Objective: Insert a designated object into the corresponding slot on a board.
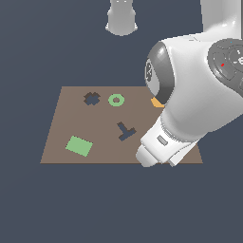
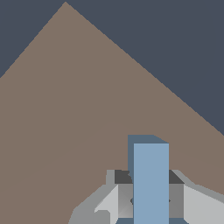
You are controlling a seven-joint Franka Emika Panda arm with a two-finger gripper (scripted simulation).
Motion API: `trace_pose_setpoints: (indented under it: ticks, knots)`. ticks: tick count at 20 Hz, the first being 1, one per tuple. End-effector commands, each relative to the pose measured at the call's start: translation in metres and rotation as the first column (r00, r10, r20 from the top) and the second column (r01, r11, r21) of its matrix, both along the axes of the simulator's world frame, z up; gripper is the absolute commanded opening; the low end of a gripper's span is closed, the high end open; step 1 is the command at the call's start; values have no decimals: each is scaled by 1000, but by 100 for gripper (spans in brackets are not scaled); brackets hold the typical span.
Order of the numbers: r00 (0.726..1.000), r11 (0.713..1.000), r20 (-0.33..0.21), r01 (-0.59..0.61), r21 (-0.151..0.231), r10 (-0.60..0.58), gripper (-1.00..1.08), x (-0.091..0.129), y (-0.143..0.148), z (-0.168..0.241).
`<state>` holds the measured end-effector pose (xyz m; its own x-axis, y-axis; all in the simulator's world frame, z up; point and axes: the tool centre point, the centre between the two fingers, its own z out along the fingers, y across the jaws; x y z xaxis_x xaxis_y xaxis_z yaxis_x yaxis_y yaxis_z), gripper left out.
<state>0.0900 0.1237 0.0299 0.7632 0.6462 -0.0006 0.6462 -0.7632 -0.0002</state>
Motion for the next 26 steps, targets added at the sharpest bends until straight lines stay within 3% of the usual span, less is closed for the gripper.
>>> trace_pose_setpoints:
  ticks: [1, 8, 14, 20, 26]
  knots:
    - [999, 999, 1, -44, 0, 44, -100, -2, 1, 0]
    - [975, 975, 1, -223, 0, 223, -100, -13, 4, 1]
    - [905, 905, 1, -425, 0, 425, -100, -27, 5, 2]
    - [772, 772, 2, -636, -1, 636, -100, -43, 3, 3]
    - [593, 593, 2, -805, -1, 805, -100, -57, -3, 4]
